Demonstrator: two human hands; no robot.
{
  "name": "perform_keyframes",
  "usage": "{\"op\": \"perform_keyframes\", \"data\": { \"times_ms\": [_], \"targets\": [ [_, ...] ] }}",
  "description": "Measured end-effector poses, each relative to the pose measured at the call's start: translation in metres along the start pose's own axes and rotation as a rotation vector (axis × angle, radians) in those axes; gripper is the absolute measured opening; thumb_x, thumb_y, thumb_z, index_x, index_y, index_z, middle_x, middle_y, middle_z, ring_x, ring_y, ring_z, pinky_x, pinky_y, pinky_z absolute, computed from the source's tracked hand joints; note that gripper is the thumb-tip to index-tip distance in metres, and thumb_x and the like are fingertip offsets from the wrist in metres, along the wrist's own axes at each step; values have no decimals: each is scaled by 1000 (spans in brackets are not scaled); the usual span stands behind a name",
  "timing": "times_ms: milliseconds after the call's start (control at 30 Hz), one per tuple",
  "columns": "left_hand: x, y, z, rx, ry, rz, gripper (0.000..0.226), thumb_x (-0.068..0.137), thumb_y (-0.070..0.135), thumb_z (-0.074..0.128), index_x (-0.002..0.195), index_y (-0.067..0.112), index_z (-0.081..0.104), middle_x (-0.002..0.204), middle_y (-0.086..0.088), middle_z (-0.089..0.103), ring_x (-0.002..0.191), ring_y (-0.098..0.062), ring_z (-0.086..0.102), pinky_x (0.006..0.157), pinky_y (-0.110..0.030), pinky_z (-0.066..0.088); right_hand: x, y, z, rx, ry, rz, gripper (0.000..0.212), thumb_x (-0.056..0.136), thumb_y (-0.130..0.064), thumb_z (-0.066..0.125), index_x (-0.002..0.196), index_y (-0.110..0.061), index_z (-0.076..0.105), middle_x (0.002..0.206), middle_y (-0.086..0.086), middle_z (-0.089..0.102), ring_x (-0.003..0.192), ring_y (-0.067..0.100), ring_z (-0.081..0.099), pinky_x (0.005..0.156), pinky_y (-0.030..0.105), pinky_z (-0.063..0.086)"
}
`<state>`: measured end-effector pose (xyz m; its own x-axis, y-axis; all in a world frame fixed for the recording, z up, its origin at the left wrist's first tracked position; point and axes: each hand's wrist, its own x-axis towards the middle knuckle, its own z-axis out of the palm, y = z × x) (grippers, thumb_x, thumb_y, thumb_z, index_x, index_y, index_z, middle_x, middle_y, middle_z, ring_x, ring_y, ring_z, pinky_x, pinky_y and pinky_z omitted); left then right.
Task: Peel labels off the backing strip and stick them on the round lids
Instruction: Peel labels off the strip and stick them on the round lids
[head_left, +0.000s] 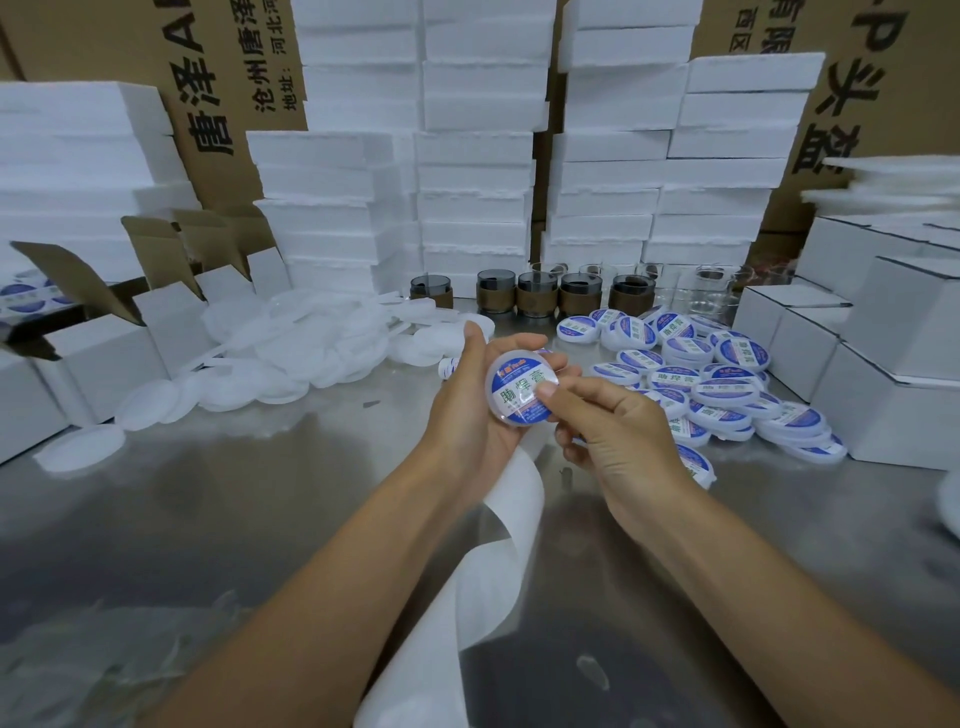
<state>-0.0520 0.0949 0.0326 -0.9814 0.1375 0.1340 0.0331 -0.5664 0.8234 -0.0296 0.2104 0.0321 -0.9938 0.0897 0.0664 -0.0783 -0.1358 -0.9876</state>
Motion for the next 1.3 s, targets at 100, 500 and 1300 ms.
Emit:
{"op": "perform_keyframes", "data": {
  "times_ms": [100, 500, 1300],
  "targets": [
    [0, 0, 1, 15, 4, 0, 61, 97, 51, 21, 90, 8, 63, 90, -13, 70, 89, -25, 68, 81, -33, 55, -1, -1, 0, -1, 10, 7, 5, 75, -21, 75, 75, -16, 73, 60, 2, 62, 46, 7, 45, 53, 23, 39],
    [-6, 1, 6, 125, -12, 61, 16, 88, -1, 50, 92, 9, 63, 90, -12, 69, 84, -24, 67, 70, -28, 56, -2, -2, -2, -10, 8, 19, 6, 75, -22, 75, 73, -17, 73, 57, -4, 64, 45, 6, 47, 49, 19, 39],
    [-7, -3, 5, 166, -84, 47, 26, 96, -3, 40, 104, 10, 61, 99, -10, 69, 88, -19, 70, 80, -27, 57, 0, 3, -1, -168, 83, -171, 12, 78, -19, 73, 78, -12, 63, 56, 2, 59, 55, 13, 55, 61, 35, 52]
  ]
}}
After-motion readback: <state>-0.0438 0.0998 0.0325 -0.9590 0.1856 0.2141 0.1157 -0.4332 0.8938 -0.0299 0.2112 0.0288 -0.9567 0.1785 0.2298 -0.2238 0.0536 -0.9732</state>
